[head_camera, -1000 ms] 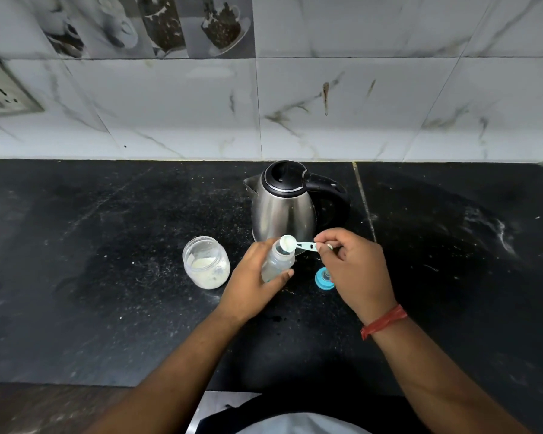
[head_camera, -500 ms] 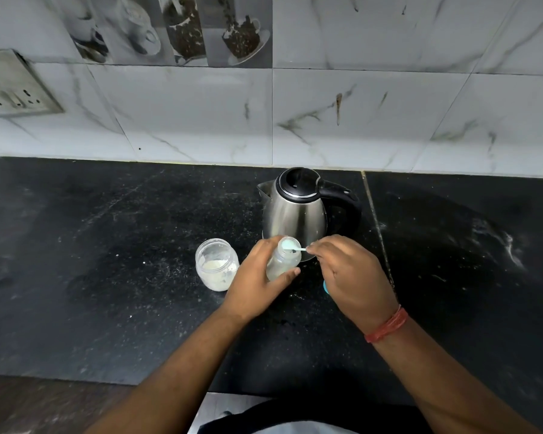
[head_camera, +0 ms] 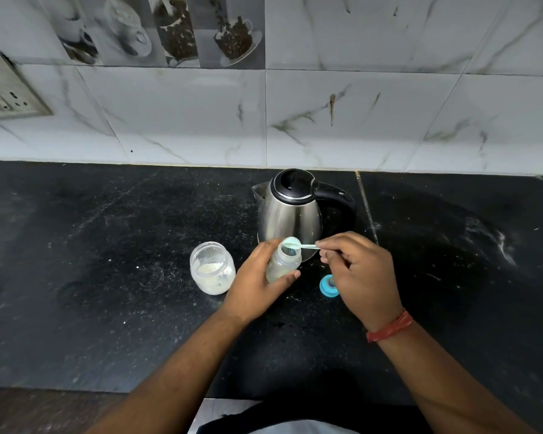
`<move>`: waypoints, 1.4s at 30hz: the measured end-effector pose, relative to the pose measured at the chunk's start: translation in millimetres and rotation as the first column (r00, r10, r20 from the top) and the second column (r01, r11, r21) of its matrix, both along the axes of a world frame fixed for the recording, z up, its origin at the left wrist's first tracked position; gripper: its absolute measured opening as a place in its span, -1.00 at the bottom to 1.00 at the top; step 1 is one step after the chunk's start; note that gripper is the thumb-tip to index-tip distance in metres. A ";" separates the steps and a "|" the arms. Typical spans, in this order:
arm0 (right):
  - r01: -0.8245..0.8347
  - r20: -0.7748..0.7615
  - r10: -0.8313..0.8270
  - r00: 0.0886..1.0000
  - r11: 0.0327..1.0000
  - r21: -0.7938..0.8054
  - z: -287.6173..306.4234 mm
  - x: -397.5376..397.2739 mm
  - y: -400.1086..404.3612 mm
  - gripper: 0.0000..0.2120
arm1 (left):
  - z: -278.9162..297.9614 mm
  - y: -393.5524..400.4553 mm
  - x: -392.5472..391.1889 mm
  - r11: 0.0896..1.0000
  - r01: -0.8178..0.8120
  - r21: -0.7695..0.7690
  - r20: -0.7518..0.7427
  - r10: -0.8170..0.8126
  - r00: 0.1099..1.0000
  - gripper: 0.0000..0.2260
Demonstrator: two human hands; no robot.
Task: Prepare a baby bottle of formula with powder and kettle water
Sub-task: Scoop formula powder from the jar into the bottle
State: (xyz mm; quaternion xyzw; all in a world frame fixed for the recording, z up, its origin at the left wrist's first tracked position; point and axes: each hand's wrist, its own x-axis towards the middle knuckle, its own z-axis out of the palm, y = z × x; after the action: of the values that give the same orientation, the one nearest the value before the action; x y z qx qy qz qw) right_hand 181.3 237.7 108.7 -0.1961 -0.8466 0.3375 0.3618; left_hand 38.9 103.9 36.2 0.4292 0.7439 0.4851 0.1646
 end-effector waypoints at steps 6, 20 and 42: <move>0.095 -0.021 -0.132 0.991 0.802 -0.590 -2.1 3.5 5.7 -0.75 | -9.6 8.0 -0.2 0.999 -0.009 -0.043 0.011 0.009 1.000 -0.49; 0.106 -0.026 -0.251 0.968 0.499 -0.860 -22.2 29.2 21.3 -0.88 | -50.9 34.1 18.6 0.981 0.101 -0.168 0.115 -0.083 0.990 -0.57; -0.096 -0.146 -0.054 0.988 0.525 -0.846 -7.9 -60.3 -23.9 -0.89 | 2.2 -53.9 -23.5 0.943 -0.310 0.117 -0.280 0.331 0.901 -0.51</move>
State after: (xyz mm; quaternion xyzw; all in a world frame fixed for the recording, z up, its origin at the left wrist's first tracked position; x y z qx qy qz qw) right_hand 121.0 213.9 100.8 -0.3105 -0.5463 0.7256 0.2805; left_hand 15.3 50.0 38.4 0.3740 0.8032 0.4615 -0.0458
